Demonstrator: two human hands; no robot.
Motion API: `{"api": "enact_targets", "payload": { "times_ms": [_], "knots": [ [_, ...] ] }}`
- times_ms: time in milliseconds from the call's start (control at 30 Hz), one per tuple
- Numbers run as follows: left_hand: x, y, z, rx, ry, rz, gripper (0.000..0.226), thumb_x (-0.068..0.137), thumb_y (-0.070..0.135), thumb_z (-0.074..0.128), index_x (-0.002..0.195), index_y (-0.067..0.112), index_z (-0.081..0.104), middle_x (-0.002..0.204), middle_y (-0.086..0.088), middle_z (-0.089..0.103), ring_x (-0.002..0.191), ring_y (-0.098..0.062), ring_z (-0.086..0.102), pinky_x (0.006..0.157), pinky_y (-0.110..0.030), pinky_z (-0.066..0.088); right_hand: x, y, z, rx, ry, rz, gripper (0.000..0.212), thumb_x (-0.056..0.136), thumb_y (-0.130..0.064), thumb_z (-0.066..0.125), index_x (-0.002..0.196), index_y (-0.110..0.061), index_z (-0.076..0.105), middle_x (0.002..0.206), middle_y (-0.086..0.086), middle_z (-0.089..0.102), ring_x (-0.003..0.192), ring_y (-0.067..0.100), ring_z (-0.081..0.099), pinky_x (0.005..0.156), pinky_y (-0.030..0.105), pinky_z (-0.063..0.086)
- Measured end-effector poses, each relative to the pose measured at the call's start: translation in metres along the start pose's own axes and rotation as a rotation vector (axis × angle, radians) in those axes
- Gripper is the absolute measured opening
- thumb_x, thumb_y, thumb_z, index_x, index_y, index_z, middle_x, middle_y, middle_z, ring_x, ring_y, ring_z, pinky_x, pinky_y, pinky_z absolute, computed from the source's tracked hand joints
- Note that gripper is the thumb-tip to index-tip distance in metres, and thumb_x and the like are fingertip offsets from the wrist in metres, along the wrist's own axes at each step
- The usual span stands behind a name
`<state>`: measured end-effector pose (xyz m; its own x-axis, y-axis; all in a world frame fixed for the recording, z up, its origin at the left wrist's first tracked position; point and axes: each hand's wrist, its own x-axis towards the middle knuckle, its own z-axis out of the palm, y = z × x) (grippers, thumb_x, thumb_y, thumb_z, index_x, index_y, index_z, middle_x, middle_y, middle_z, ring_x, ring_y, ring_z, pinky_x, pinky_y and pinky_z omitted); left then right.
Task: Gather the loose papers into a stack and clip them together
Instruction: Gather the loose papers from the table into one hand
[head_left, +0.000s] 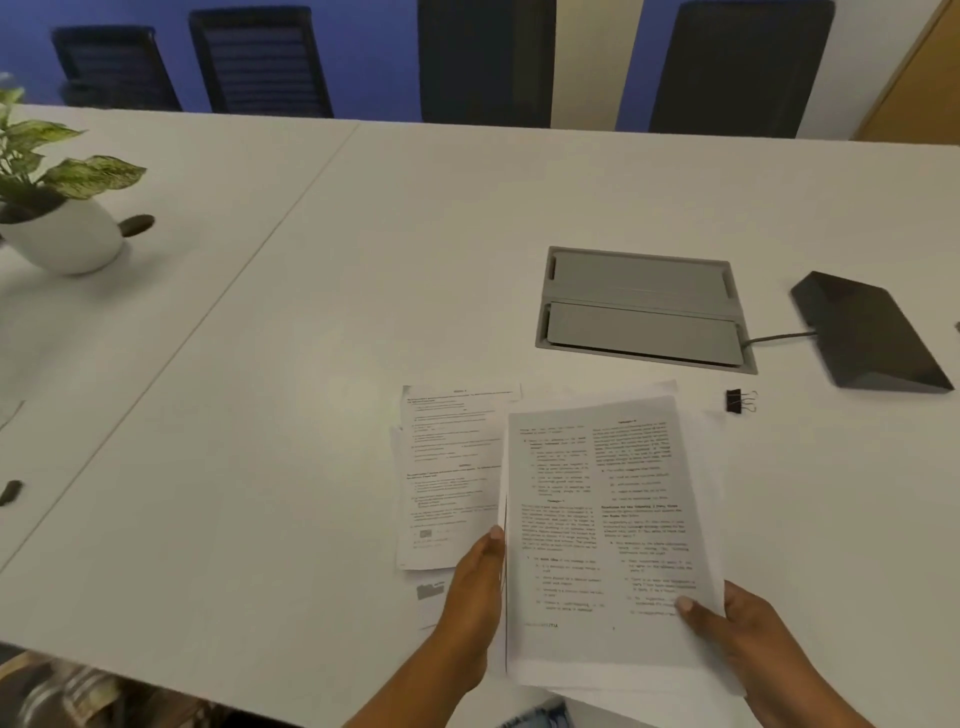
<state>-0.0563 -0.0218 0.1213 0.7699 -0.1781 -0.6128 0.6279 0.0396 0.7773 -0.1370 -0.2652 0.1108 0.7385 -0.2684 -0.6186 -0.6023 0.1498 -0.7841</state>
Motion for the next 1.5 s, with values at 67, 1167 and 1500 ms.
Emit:
{"api": "enact_targets", "payload": {
  "times_ms": [67,1167,1500],
  "knots": [
    [0.002,-0.007,-0.003,0.000,-0.022,0.015,0.023,0.101,0.030,0.051,0.119,0.030,0.064,0.114,0.009,0.074,0.103,-0.012,0.071,0.093,-0.032,0.055,-0.002,-0.001,0.002,0.008,-0.019,-0.009,0.027,0.084,-0.003,0.065,0.110,-0.009,0.069,0.106,0.012,0.075,0.095,0.031,0.073,0.095,0.051,0.050],
    [0.096,-0.048,-0.084,0.528,0.437,-0.059,0.013,0.083,0.026,0.075,0.086,0.014,0.069,0.092,-0.002,0.074,0.078,-0.024,0.071,0.068,-0.043,0.064,-0.027,0.004,-0.011,-0.287,0.350,-0.020,0.051,0.063,-0.058,0.065,0.095,-0.019,0.069,0.098,0.010,0.069,0.095,0.022,0.051,0.091,0.033,0.034],
    [0.100,-0.047,-0.079,0.709,0.777,-0.114,0.048,0.075,0.044,0.080,0.111,0.016,0.064,0.113,-0.008,0.059,0.099,-0.029,0.064,0.080,-0.042,0.058,-0.014,0.014,-0.024,-0.369,0.382,0.020,0.033,0.091,-0.020,0.062,0.116,0.001,0.066,0.101,0.018,0.066,0.094,0.028,0.056,0.089,0.036,0.038]
  ]
}}
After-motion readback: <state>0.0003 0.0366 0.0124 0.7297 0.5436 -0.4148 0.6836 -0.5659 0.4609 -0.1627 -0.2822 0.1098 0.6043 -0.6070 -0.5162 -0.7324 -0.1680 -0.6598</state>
